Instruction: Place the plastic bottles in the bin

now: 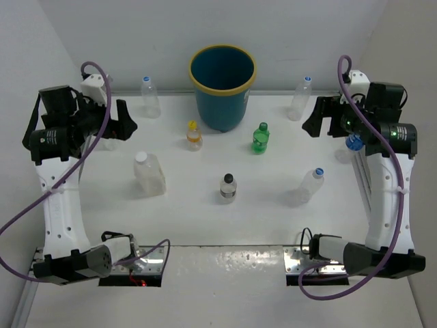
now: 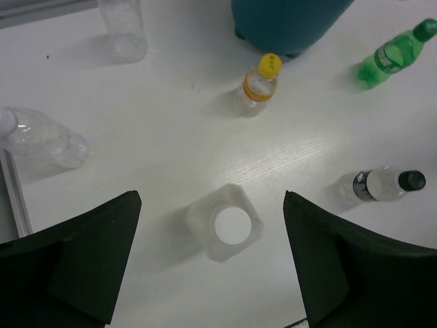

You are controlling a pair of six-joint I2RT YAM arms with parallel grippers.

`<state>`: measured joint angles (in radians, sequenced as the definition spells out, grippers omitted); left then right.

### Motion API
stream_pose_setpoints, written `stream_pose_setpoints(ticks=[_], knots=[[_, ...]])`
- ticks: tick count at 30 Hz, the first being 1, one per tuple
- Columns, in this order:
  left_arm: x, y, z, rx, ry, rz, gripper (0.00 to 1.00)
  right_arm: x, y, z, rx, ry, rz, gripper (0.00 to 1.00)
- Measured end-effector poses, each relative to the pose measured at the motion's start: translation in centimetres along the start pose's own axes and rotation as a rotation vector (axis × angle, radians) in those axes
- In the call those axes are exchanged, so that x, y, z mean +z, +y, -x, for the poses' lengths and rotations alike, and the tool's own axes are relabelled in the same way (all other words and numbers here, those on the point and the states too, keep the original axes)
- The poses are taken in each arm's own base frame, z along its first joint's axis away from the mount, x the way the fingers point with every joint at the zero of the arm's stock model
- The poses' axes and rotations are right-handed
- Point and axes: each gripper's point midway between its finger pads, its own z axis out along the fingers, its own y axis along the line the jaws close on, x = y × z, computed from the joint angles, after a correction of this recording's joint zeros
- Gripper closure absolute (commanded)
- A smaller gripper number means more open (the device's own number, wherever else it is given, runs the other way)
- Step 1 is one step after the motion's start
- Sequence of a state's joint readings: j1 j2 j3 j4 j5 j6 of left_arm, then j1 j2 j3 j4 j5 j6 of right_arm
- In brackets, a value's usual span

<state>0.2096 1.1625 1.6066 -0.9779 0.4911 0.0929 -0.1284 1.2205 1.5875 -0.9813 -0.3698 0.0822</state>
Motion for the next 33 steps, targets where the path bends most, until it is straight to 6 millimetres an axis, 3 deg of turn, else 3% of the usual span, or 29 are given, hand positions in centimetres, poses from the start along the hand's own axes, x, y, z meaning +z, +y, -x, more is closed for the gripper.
stream_pose_setpoints(ticks=[5,9,14,24,33], knots=[[0.3,-1.8,-2.8,0.094,0.082,-0.115,0.17,0.4,-0.1,-0.7,0.002,0.019,0.004,0.0],[0.9,-2.4,-6.5,0.142,0.176,-0.193,0.24,0.8,0.1,-1.4,0.009,0.04,0.015,0.0],[1.4,-2.8,-10.7,0.162,0.281,-0.264,0.24,1.0,0.3,-1.8,0.01,0.05,0.035,0.0],[2.2,-2.6,-11.8,0.239,0.297,-0.285,0.24,1.1,0.9,-2.4,0.003,0.07,0.072,0.0],[4.3,-2.3,-12.4,0.248,0.315,-0.305,0.26,1.1,1.2,-2.7,0.003,0.08,0.091,0.0]])
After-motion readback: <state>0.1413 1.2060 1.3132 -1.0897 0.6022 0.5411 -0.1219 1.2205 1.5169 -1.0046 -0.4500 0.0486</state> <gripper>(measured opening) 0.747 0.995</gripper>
